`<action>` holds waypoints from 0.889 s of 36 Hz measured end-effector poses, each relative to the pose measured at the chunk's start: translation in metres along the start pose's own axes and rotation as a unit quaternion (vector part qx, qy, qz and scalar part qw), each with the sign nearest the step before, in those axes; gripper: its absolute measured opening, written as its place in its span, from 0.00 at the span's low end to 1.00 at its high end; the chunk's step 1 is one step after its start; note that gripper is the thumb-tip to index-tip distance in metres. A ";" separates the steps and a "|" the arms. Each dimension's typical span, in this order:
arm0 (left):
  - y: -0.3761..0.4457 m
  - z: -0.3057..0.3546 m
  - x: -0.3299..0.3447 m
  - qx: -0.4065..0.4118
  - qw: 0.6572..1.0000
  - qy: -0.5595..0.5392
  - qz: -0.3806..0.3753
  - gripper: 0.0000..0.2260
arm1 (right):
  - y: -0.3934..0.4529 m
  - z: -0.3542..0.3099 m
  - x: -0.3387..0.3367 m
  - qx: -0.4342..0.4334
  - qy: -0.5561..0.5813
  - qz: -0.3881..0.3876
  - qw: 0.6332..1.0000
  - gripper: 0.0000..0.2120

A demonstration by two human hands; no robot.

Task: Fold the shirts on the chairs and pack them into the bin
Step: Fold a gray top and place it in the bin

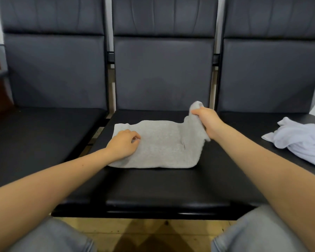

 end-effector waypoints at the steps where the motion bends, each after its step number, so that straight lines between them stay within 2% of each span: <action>1: 0.001 -0.002 -0.001 -0.004 1.000 -0.003 0.003 0.12 | -0.003 -0.003 0.011 -0.031 -0.023 -0.021 0.999 0.09; 2: 0.002 -0.004 -0.002 -0.008 1.000 -0.005 0.006 0.12 | -0.006 -0.004 0.022 -0.059 -0.048 -0.048 0.996 0.04; 6: 0.007 -0.007 -0.003 -0.022 1.000 -0.011 0.009 0.11 | -0.016 0.002 0.061 -0.094 -0.164 -0.139 0.972 0.06; 9: 0.010 -0.008 -0.001 -0.022 1.000 -0.009 0.010 0.11 | -0.022 0.015 0.077 -0.012 -0.174 -0.245 0.954 0.08; 12: 0.012 -0.009 0.001 -0.014 1.000 0.002 0.010 0.12 | -0.026 0.026 0.079 0.033 -0.214 -0.332 0.918 0.17; 15: 0.014 -0.011 0.004 -0.015 1.000 0.012 0.009 0.12 | -0.021 0.029 0.071 0.009 -0.195 -0.297 0.935 0.14; 20: 0.016 -0.005 0.008 -0.034 0.999 0.008 0.031 0.15 | 0.004 0.033 0.043 -0.065 -0.136 -0.097 0.984 0.06; 22: 0.015 0.000 0.011 -0.040 0.998 0.005 0.040 0.16 | 0.017 0.040 0.033 -0.076 -0.184 -0.017 0.980 0.09; 23: 0.015 0.002 0.013 -0.041 0.998 0.003 0.045 0.15 | 0.021 0.044 0.029 -0.073 -0.221 -0.001 0.973 0.13; 26: 0.013 0.007 0.021 -0.042 0.997 0.038 0.045 0.15 | 0.019 0.058 0.023 -0.060 -0.360 -0.035 0.930 0.24; 28: 0.012 0.011 0.026 -0.039 0.996 0.067 0.050 0.18 | 0.014 0.065 0.026 -0.075 -0.426 -0.062 0.900 0.26; 30: 0.015 0.015 0.025 -0.037 0.995 0.070 0.057 0.19 | 0.011 0.065 0.032 -0.077 -0.419 -0.083 0.901 0.24; 32: 0.018 0.017 0.023 -0.037 0.996 0.068 0.050 0.19 | 0.010 0.062 0.036 -0.069 -0.373 -0.098 0.920 0.22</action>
Point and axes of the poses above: each hand's wrist, its own y-axis towards the middle knuckle, its own x-axis out of the palm, z = x × y, the point moved 1 cm from there along y, towards the middle knuckle, and after that the axes turned 6 degrees about z, right-handed, at the moved point
